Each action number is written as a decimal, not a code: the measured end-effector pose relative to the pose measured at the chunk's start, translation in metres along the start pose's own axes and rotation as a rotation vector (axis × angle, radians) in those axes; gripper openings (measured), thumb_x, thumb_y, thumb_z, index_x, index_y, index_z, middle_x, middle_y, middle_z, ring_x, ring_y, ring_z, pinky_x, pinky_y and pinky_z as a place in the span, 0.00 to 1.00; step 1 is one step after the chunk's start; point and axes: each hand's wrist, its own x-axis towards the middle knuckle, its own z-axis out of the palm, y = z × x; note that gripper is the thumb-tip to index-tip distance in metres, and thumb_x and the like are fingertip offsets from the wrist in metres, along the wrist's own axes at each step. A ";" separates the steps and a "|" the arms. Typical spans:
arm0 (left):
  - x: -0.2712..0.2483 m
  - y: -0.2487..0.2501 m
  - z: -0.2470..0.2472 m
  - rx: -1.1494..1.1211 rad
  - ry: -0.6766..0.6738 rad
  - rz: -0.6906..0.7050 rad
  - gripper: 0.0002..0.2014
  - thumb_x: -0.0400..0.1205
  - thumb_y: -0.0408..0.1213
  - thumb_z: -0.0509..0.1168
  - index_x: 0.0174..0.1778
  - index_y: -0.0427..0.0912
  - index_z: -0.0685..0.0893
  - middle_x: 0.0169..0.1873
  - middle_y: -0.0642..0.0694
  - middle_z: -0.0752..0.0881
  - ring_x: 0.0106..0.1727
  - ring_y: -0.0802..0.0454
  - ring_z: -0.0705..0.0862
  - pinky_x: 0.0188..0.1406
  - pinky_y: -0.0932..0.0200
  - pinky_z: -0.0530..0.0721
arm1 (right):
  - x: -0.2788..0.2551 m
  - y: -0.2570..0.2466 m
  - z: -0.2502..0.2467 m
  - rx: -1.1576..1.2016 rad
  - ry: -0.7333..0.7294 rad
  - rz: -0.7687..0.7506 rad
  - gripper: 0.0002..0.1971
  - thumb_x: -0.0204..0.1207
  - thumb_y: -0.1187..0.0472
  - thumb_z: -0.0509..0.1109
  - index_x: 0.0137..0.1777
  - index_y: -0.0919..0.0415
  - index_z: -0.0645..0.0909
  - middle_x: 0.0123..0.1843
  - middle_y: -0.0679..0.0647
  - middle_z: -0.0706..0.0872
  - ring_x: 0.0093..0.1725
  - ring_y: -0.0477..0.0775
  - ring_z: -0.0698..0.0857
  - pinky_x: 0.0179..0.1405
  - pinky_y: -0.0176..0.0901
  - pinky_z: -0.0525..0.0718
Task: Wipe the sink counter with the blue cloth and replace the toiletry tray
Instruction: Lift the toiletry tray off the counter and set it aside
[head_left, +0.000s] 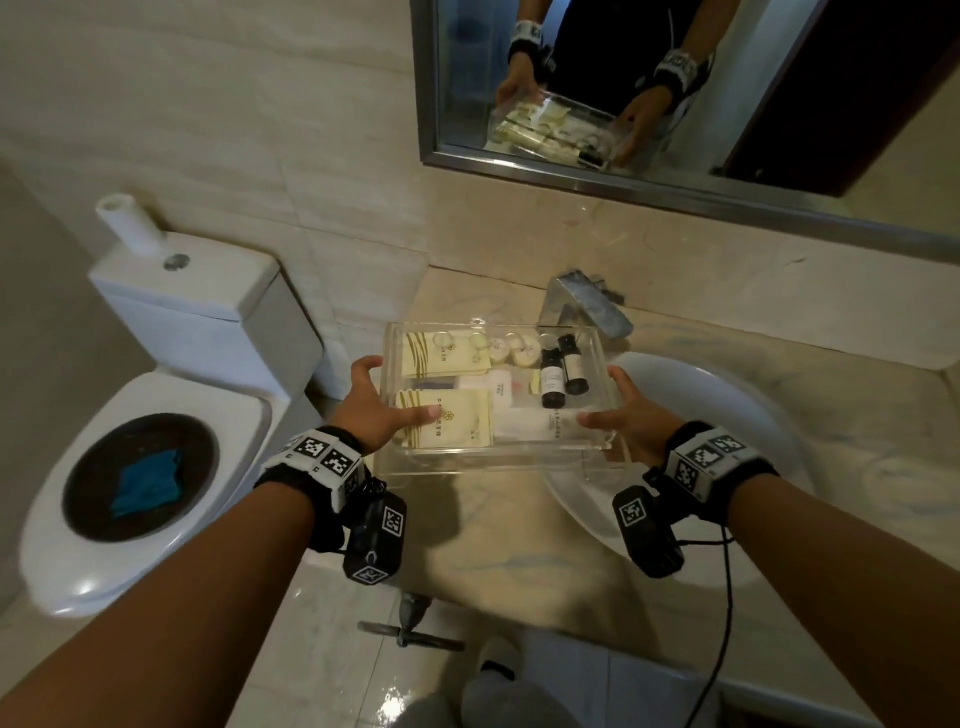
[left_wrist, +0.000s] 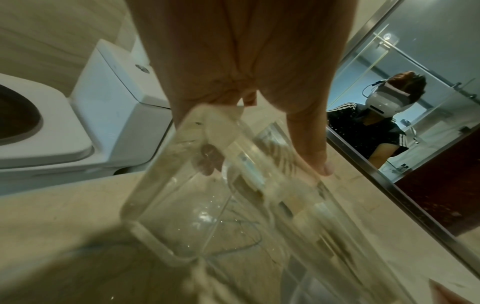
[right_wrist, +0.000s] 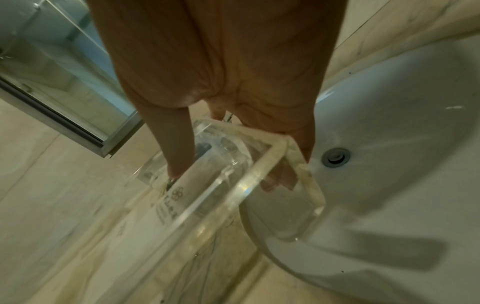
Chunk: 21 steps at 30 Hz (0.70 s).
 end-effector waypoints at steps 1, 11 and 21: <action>0.003 -0.001 -0.002 0.001 0.008 -0.008 0.49 0.68 0.35 0.80 0.78 0.46 0.54 0.61 0.45 0.78 0.55 0.47 0.80 0.64 0.42 0.81 | 0.010 0.002 -0.001 -0.006 -0.016 -0.005 0.65 0.34 0.41 0.86 0.74 0.32 0.54 0.77 0.61 0.69 0.70 0.70 0.74 0.62 0.76 0.77; 0.039 -0.012 -0.036 -0.057 0.008 -0.063 0.48 0.67 0.30 0.79 0.76 0.43 0.55 0.54 0.49 0.77 0.61 0.42 0.81 0.64 0.38 0.81 | 0.027 -0.035 0.035 -0.049 0.009 -0.096 0.46 0.70 0.61 0.75 0.80 0.43 0.49 0.82 0.59 0.59 0.75 0.69 0.68 0.69 0.72 0.72; 0.111 -0.016 -0.088 -0.008 -0.054 -0.063 0.46 0.66 0.39 0.81 0.70 0.51 0.55 0.61 0.42 0.79 0.56 0.42 0.85 0.61 0.41 0.84 | 0.078 -0.077 0.077 0.003 0.110 -0.020 0.38 0.72 0.61 0.73 0.77 0.42 0.57 0.71 0.63 0.74 0.58 0.70 0.82 0.58 0.67 0.81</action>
